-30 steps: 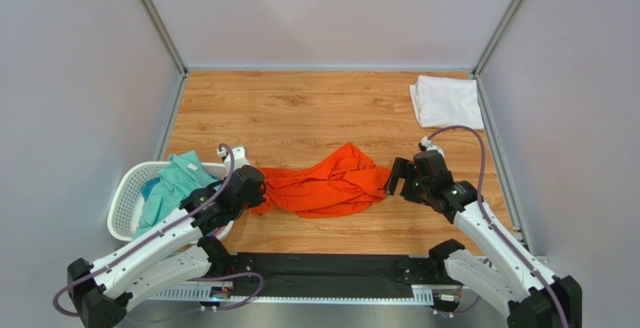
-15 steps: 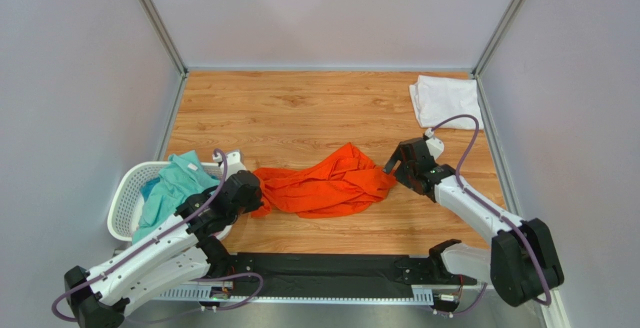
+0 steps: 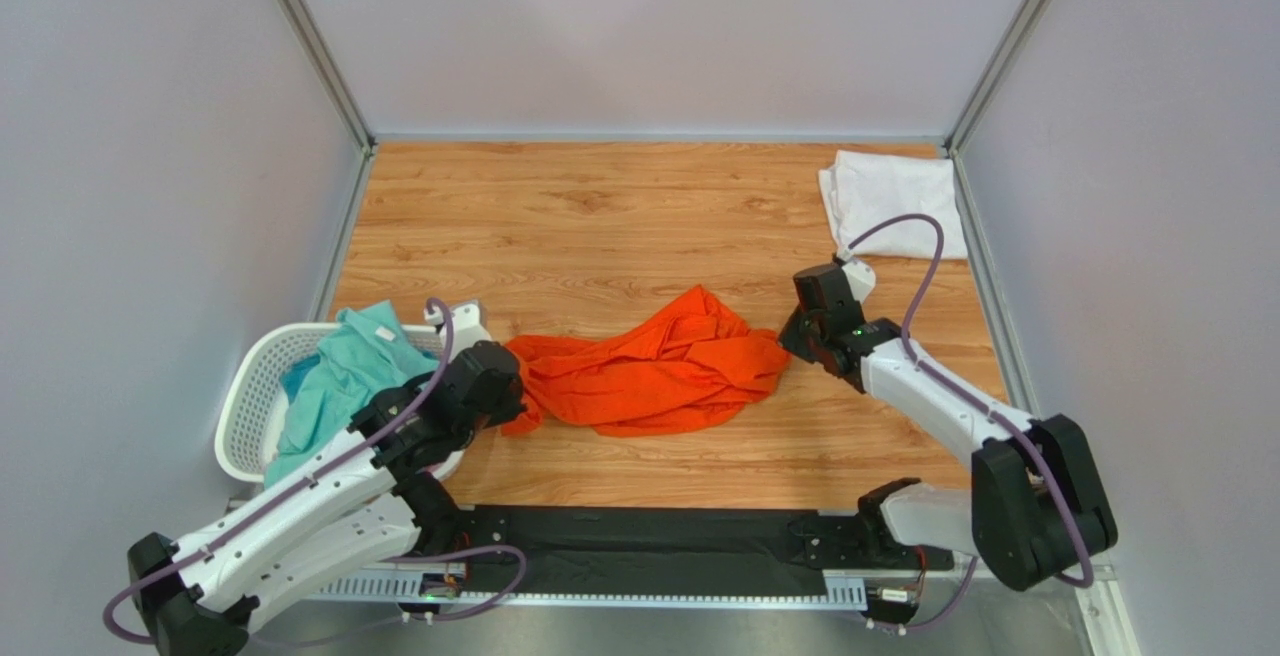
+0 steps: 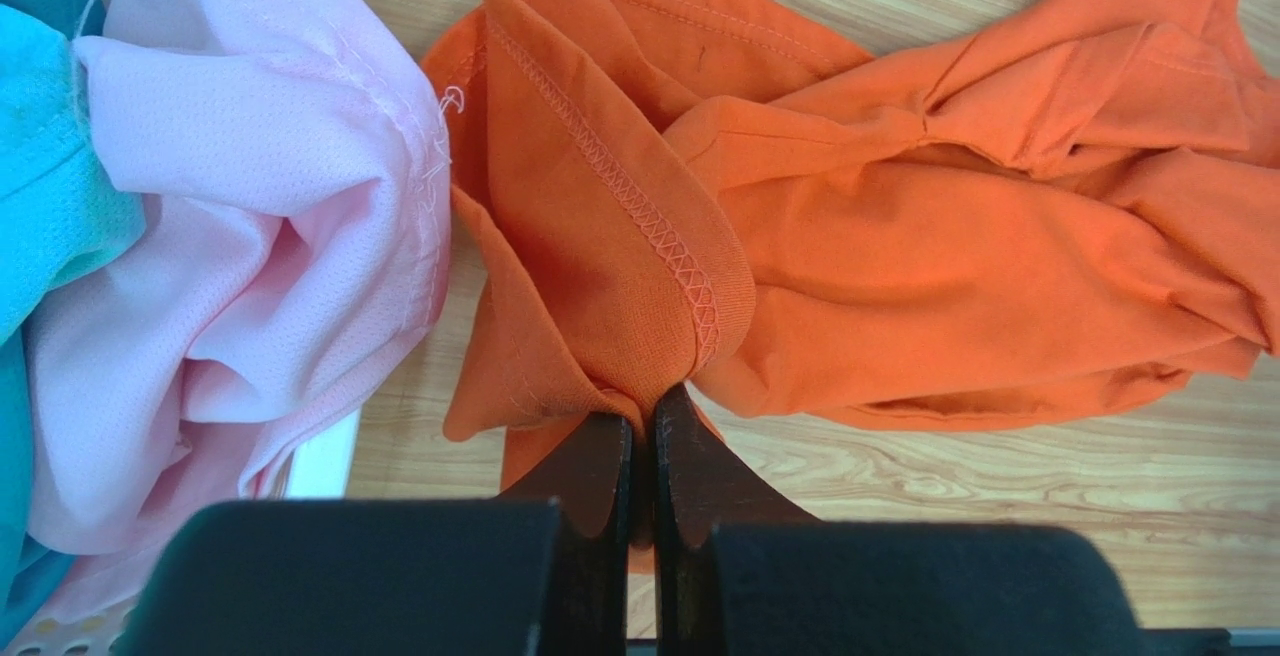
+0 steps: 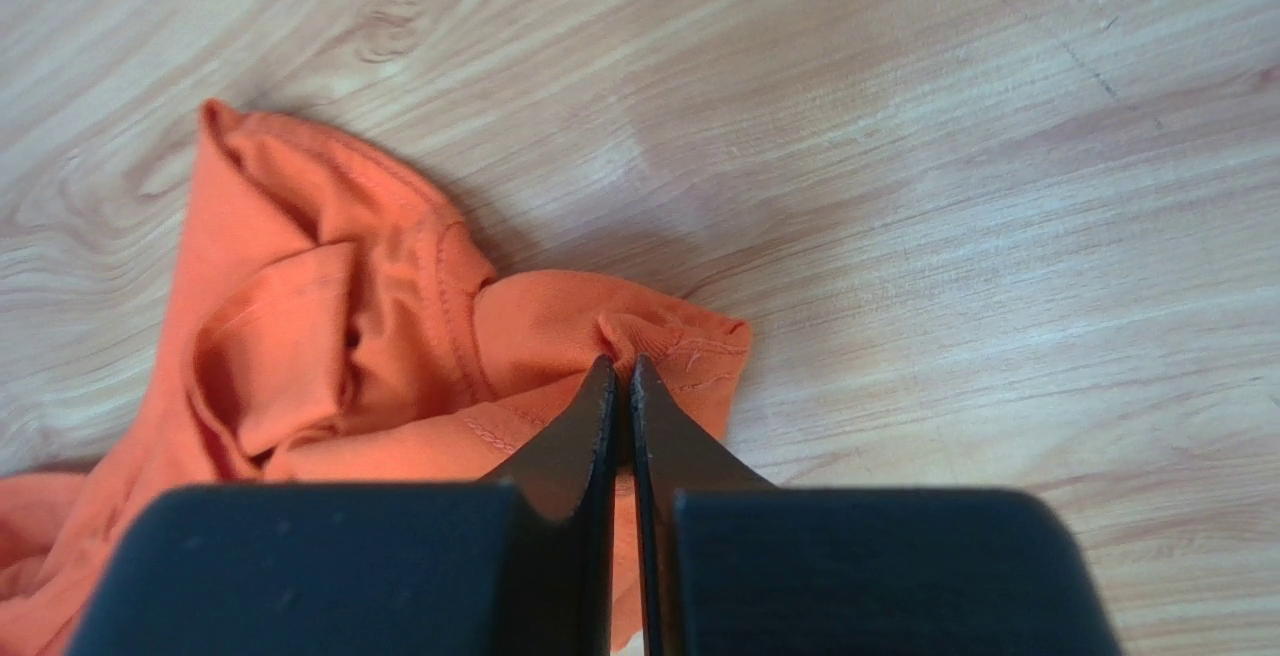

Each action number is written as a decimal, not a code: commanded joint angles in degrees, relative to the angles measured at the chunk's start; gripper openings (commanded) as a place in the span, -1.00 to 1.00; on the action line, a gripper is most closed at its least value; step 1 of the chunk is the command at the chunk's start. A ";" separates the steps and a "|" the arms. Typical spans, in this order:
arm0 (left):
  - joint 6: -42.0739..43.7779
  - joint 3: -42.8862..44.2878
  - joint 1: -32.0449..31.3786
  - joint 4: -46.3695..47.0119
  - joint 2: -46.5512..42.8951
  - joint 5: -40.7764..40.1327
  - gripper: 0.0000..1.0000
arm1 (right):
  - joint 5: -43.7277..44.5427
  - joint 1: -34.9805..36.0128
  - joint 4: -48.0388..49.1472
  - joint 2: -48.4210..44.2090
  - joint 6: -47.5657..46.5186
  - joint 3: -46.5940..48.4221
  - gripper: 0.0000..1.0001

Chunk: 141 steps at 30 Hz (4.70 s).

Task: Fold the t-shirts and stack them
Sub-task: Flatten the tshirt out

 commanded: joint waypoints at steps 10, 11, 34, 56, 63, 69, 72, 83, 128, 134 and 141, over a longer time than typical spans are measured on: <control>7.49 20.30 0.21 -5.88 -7.29 -3.25 -1.00 | 0.39 -0.16 -18.94 -26.49 -11.74 18.61 -0.99; 8.10 23.54 0.21 -6.15 -8.08 -2.82 -1.00 | 0.39 -0.16 -20.54 -27.98 -11.92 21.93 -1.00; 14.53 43.53 0.21 0.09 -13.71 20.40 -1.00 | 2.74 0.02 -37.16 -40.92 -13.94 52.91 -1.00; 17.60 49.40 24.29 7.47 61.17 18.10 0.99 | 4.78 -18.52 -12.55 13.14 -20.37 29.51 0.24; 17.51 41.26 24.11 6.24 47.84 20.03 0.99 | 0.49 -18.52 -16.94 -3.19 -17.73 23.05 1.00; 13.04 22.19 19.20 6.15 23.24 21.71 0.99 | -2.33 -18.53 -23.96 -25.15 -12.63 13.54 1.00; 8.75 12.96 15.07 4.75 11.98 22.32 0.99 | -7.50 -18.53 -25.12 -35.76 -10.18 7.13 1.00; -5.42 -4.82 3.47 0.53 2.89 19.17 0.96 | -12.97 -18.53 -26.70 -53.93 -6.91 -5.19 1.00; -12.99 -2.27 2.14 -4.13 13.28 6.68 -1.00 | -13.94 -17.48 -41.64 -39.51 -4.37 0.70 0.95; -13.78 -3.59 2.14 -4.22 7.47 3.52 -1.00 | -5.07 -6.43 -40.42 -33.19 3.09 -2.20 0.76; -14.66 -3.41 2.23 -5.10 7.38 2.46 -1.00 | 6.52 4.15 -38.05 -18.96 8.99 -2.38 0.56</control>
